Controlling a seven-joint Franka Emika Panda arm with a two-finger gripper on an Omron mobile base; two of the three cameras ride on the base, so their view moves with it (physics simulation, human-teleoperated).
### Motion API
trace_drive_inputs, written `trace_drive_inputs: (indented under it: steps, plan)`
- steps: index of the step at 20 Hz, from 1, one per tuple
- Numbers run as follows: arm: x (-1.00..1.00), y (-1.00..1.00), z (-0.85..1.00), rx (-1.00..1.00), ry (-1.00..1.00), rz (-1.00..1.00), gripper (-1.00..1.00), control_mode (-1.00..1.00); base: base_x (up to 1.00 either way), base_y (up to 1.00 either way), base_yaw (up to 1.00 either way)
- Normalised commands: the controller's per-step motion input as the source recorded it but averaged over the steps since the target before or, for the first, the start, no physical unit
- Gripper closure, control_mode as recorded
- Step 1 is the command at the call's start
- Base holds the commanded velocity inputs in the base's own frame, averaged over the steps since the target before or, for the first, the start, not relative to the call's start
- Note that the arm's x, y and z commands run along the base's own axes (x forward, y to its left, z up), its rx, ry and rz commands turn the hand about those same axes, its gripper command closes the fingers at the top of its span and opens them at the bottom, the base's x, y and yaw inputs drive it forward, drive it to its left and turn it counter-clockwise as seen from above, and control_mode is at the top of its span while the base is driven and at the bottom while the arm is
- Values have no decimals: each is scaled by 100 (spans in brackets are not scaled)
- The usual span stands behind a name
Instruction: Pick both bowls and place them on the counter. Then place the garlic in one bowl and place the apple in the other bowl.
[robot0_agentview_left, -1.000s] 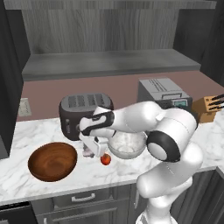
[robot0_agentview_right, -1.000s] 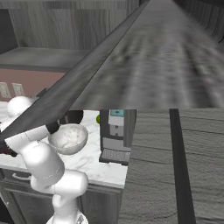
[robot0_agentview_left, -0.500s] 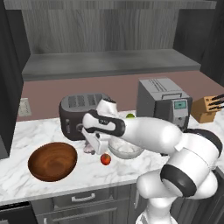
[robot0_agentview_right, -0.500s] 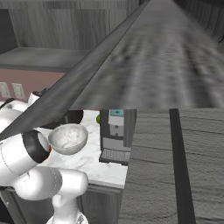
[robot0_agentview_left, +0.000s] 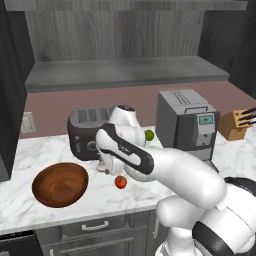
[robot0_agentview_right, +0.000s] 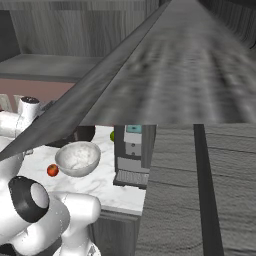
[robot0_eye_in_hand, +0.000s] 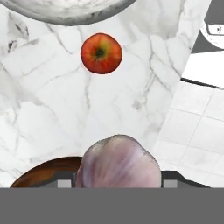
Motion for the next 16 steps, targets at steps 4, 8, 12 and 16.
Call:
trace_drive_inputs:
  steps: [4, 8, 12, 16]
  plan:
    - [-27, 0, 55, -12, -6, 0, 100, -100, 0, 0, 0]
    - [-29, -4, 46, -14, -2, 2, 100, -100, 0, 0, 0]
    - [-33, -3, 38, -12, 0, 11, 100, -100, 0, 0, 0]
    - [-8, -1, 41, -9, 0, 18, 100, -100, 0, 0, 0]
